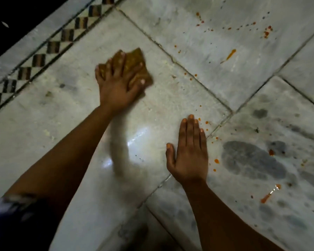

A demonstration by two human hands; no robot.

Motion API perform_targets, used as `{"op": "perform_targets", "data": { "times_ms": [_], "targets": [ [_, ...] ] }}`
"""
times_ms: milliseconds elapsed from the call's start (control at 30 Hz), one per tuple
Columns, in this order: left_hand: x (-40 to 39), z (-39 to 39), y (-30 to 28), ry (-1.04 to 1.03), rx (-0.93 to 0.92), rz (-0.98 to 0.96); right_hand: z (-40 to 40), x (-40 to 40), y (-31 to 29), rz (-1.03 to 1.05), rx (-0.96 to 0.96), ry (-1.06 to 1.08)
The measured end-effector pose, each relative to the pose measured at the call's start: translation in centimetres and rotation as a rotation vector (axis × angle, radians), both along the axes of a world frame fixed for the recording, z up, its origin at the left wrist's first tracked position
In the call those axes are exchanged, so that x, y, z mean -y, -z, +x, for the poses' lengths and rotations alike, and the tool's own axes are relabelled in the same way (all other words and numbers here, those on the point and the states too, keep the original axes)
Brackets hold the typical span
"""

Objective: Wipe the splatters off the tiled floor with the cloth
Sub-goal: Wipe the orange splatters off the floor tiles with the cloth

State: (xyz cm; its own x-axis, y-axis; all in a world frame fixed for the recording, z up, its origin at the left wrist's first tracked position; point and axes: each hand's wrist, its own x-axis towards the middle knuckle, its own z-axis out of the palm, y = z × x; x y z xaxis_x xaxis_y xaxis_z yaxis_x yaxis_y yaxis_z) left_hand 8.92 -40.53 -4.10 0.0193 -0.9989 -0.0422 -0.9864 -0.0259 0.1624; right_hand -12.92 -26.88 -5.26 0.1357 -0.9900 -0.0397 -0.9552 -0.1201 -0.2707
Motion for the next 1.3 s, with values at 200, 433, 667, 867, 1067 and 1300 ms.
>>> {"op": "perform_targets", "data": {
  "times_ms": [200,433,667,867,1067,1300],
  "targets": [
    [6.6,-6.5,-0.3,0.022,0.03,0.083,0.1,0.1,-0.1,-0.003,0.005,0.0],
    [2.5,1.2,-0.2,0.124,0.011,0.016,0.1,0.1,-0.1,0.01,0.009,0.002],
    [11.2,-3.8,-0.5,-0.127,0.017,0.096,0.0,0.1,0.0,0.014,0.003,0.001],
    [1.9,-6.5,0.2,0.568,0.014,0.012,0.0,0.0,-0.1,0.015,0.024,0.006],
    [7.6,-5.9,-0.7,0.104,0.02,0.104,0.1,-0.1,0.1,-0.012,0.052,0.001],
    [0.5,-12.5,-1.2,0.48,0.036,0.05,-0.9,-0.7,-0.2,-0.034,0.084,-0.004]
  ]
}}
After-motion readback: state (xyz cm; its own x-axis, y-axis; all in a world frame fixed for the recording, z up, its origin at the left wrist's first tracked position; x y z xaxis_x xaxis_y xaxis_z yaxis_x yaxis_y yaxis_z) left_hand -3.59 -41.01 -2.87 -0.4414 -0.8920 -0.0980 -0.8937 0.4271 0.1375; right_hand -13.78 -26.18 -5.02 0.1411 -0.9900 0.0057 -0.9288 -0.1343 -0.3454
